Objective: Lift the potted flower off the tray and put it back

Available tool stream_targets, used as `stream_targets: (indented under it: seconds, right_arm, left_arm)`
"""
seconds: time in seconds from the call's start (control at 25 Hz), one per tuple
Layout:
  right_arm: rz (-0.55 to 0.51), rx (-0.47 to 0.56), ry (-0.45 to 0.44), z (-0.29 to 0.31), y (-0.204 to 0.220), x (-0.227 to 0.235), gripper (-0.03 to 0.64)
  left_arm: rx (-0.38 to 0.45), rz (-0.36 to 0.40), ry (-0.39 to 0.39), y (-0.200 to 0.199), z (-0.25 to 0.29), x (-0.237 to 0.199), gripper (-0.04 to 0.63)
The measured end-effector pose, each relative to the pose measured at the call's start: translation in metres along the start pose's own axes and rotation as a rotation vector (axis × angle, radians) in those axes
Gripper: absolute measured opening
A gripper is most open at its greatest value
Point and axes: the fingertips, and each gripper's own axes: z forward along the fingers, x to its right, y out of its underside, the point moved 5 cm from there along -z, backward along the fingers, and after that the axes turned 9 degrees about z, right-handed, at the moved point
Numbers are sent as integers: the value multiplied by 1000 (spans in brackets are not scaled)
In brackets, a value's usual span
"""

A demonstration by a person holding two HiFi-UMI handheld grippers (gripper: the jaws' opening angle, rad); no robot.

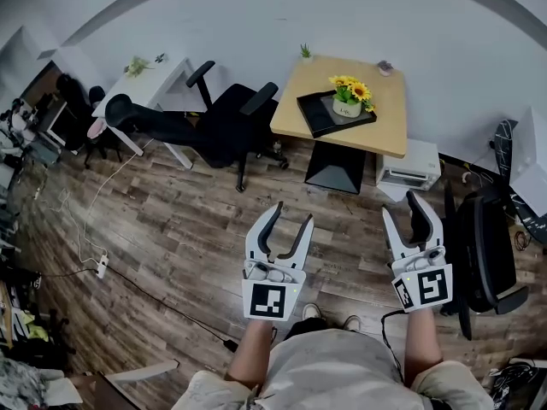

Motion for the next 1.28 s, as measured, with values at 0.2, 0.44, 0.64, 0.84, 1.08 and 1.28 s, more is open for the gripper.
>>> stream_targets:
  seconds: [0.2, 0.44, 0.64, 0.84, 1.08, 1.28]
  right_arm:
    - [-10, 4, 10, 18, 4, -12, 213]
    - [-23, 0, 34, 31, 7, -21, 212]
    - [-28, -7, 50, 36, 9, -29, 213]
    - [-26, -10, 56, 43, 12, -28, 213]
    - [-18, -12, 55, 62, 23, -14, 213]
    - [-11, -11, 53, 81, 26, 4, 212]
  left_arm:
    - [11, -4, 20, 11, 5, -19, 207]
    - [26, -3, 41, 21, 13, -37, 207]
    - [40, -12, 58, 26, 14, -46, 207]
    - [45, -16, 71, 29, 21, -50, 206]
    - [31, -14, 71, 39, 43, -53, 207]
    - [33, -10, 73, 40, 67, -57, 207]
